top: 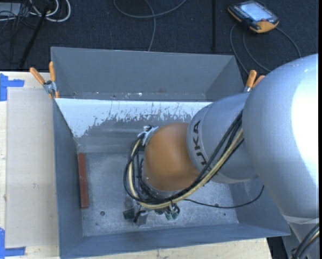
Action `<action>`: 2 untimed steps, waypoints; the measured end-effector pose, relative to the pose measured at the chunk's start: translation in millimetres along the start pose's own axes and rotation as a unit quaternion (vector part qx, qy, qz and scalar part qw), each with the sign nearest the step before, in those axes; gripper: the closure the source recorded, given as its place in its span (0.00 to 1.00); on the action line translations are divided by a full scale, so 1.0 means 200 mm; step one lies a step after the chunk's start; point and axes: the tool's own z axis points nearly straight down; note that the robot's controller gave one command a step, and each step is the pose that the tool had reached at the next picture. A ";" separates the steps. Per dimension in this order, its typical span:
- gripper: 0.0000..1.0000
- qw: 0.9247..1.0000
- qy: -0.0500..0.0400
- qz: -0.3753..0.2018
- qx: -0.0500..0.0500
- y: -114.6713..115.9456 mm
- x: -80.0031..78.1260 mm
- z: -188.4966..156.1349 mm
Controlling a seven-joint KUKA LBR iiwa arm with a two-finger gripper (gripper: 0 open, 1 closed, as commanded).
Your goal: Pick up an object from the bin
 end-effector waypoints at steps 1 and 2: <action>1.00 1.000 0.000 0.001 0.000 0.00 0.00 0.00; 1.00 1.000 -0.004 0.006 0.000 -0.03 -0.04 -0.86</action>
Offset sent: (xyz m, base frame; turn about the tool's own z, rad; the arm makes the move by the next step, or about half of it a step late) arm 0.0078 -0.0056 0.1695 0.0100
